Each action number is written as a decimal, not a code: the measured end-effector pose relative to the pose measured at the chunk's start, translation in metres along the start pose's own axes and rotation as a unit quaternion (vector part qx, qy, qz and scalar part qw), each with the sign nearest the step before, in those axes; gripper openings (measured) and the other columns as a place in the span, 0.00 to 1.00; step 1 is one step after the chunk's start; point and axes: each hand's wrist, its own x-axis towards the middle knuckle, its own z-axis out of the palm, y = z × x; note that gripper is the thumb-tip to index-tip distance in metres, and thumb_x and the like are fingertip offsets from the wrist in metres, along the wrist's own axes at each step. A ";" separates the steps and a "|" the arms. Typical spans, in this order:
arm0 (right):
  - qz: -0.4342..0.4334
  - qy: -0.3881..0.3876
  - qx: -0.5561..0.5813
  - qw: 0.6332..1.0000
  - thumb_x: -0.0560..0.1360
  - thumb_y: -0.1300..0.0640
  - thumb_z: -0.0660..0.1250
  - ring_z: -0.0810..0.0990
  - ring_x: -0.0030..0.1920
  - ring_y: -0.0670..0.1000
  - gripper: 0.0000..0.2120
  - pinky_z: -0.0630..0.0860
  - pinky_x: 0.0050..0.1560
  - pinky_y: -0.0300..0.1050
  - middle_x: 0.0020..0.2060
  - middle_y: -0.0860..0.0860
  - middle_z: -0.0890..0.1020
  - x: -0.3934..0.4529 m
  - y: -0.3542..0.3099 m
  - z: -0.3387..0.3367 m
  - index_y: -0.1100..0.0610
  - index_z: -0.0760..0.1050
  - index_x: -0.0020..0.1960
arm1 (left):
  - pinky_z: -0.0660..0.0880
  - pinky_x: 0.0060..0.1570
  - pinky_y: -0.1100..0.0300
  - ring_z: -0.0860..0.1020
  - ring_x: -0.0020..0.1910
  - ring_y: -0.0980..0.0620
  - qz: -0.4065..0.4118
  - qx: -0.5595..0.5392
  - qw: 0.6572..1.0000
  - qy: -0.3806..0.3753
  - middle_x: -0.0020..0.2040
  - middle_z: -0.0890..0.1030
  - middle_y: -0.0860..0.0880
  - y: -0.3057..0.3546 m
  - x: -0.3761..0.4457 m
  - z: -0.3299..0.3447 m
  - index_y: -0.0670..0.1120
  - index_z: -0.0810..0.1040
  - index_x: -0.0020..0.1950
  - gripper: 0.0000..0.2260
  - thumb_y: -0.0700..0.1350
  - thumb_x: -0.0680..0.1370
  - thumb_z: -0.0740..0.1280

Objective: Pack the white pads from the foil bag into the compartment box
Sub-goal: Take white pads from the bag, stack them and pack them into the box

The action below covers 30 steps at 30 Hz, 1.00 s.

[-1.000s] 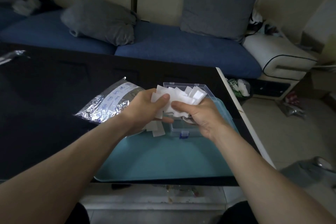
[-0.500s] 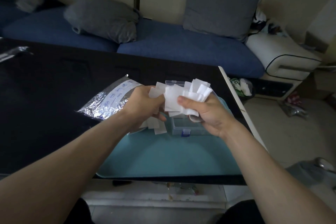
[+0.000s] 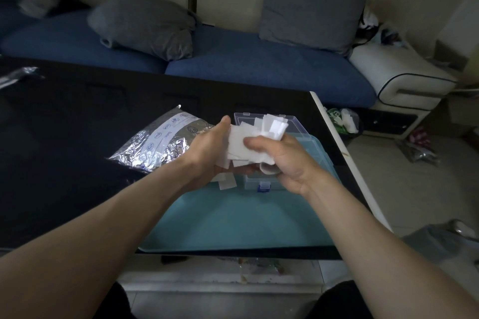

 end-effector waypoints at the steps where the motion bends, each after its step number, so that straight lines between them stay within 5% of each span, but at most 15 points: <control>1: 0.007 0.001 0.024 1.000 0.74 0.59 0.72 0.82 0.36 0.48 0.04 0.72 0.30 0.38 0.39 0.52 0.84 0.001 -0.001 -0.002 0.57 0.82 0.49 | 0.82 0.41 0.42 0.83 0.42 0.37 0.009 -0.005 1.000 0.017 0.43 0.84 0.38 -0.001 0.001 0.000 0.37 0.77 0.51 0.19 0.52 0.85 0.58; 7: 0.000 -0.031 0.126 0.992 0.75 0.62 0.66 0.72 0.35 0.50 0.17 0.61 0.26 0.39 0.37 0.53 0.79 -0.003 -0.009 -0.010 0.50 0.82 0.31 | 0.79 0.29 0.59 0.80 0.28 0.49 0.067 0.066 0.995 0.031 0.34 0.79 0.40 -0.008 0.009 -0.003 0.31 0.74 0.59 0.19 0.47 0.86 0.56; 13: -0.010 -0.053 0.091 0.994 0.76 0.62 0.69 0.73 0.28 0.46 0.02 0.63 0.24 0.37 0.34 0.52 0.80 -0.001 -0.004 -0.010 0.56 0.79 0.46 | 0.83 0.35 0.55 0.82 0.28 0.49 0.114 0.138 0.976 0.125 0.31 0.83 0.43 -0.016 0.012 -0.003 0.35 0.80 0.49 0.20 0.53 0.82 0.64; 18: 0.007 0.002 0.071 0.997 0.72 0.63 0.76 0.81 0.30 0.45 0.09 0.73 0.27 0.35 0.38 0.53 0.84 -0.002 0.003 0.002 0.59 0.82 0.51 | 0.83 0.41 0.48 0.85 0.36 0.45 0.137 0.156 0.955 0.213 0.34 0.85 0.42 -0.019 0.013 -0.004 0.39 0.83 0.39 0.22 0.58 0.77 0.70; 22: -0.001 0.077 0.050 0.996 0.69 0.63 0.79 0.84 0.32 0.46 0.13 0.76 0.29 0.35 0.40 0.54 0.86 -0.002 0.007 0.011 0.63 0.82 0.53 | 0.83 0.40 0.48 0.85 0.38 0.44 0.104 0.145 0.960 0.216 0.39 0.86 0.42 -0.017 0.009 0.000 0.40 0.83 0.43 0.23 0.60 0.80 0.64; 25: -0.030 0.122 0.004 0.992 0.69 0.62 0.79 0.86 0.35 0.47 0.12 0.78 0.31 0.36 0.41 0.54 0.87 -0.001 0.009 0.009 0.62 0.83 0.50 | 0.82 0.32 0.53 0.85 0.37 0.44 0.056 0.043 0.984 0.163 0.43 0.85 0.38 -0.011 0.004 0.006 0.38 0.81 0.47 0.20 0.53 0.83 0.61; 30: -0.033 0.111 -0.044 0.992 0.68 0.57 0.81 0.86 0.37 0.48 0.12 0.77 0.30 0.37 0.40 0.54 0.88 -0.002 0.009 0.005 0.59 0.84 0.49 | 0.80 0.33 0.60 0.83 0.35 0.48 0.079 0.096 0.986 0.115 0.45 0.84 0.35 -0.014 0.001 0.005 0.37 0.81 0.46 0.06 0.35 0.79 0.65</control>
